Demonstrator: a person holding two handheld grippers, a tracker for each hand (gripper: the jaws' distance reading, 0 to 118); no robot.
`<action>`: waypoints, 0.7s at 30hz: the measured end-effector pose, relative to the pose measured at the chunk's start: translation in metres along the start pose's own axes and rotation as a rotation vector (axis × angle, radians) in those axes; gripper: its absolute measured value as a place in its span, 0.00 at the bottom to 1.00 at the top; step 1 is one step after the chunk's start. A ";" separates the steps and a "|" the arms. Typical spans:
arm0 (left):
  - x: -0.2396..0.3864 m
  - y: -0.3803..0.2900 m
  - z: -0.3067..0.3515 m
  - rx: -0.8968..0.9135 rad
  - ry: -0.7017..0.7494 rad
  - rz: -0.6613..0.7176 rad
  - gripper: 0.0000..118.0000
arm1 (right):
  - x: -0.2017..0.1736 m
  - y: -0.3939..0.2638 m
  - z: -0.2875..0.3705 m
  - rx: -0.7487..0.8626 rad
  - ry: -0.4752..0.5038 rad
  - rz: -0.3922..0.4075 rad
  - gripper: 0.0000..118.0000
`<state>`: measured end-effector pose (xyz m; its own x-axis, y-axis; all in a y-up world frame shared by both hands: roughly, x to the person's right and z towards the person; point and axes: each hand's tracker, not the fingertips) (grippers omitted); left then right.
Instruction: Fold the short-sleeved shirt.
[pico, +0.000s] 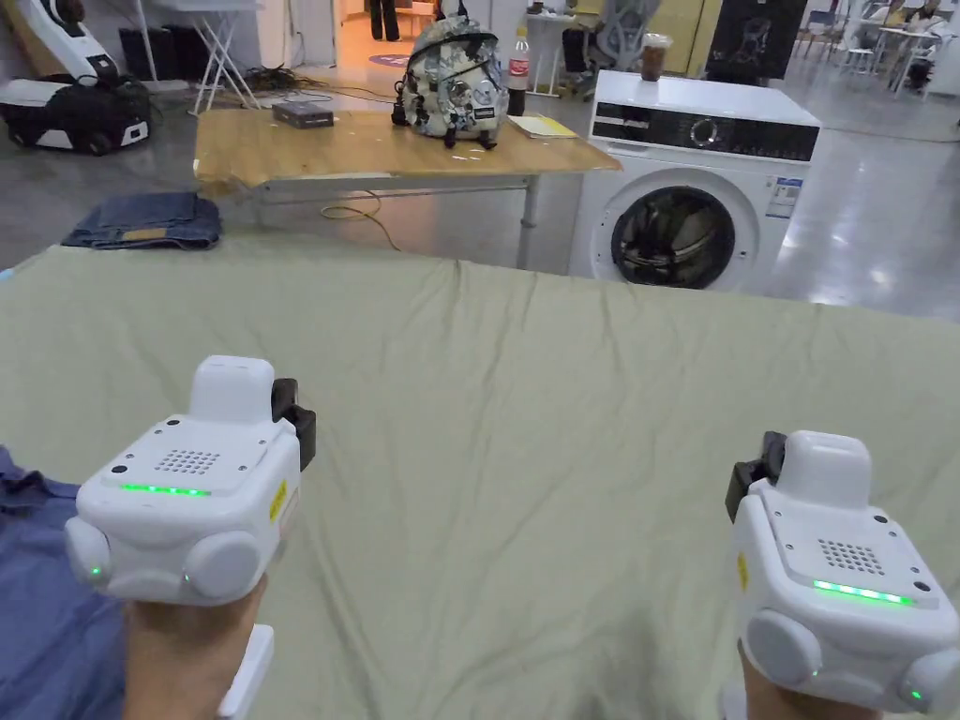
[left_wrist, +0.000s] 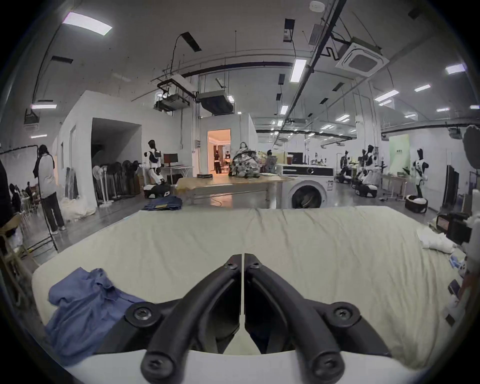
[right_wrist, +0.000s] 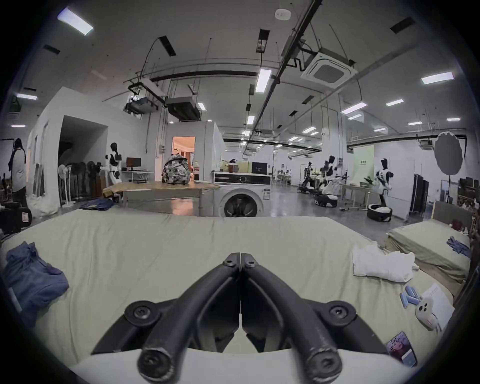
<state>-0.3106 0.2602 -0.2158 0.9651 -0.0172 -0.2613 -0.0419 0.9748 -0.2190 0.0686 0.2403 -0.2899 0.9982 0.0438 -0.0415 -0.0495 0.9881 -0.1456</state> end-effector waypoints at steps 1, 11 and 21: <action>-0.009 0.001 0.002 -0.015 0.016 -0.003 0.00 | -0.005 0.000 0.000 -0.004 0.009 0.000 0.00; -0.142 -0.010 0.027 -0.237 0.199 0.071 0.00 | -0.065 -0.004 -0.006 -0.023 0.166 0.050 0.00; -0.252 -0.071 -0.001 -0.674 0.161 0.256 0.00 | -0.085 -0.026 -0.022 -0.102 0.216 0.085 0.00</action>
<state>-0.5513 0.1954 -0.1349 0.8561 0.1098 -0.5051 -0.4605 0.6058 -0.6488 -0.0154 0.2074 -0.3045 0.9602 0.0824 -0.2669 -0.1468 0.9617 -0.2313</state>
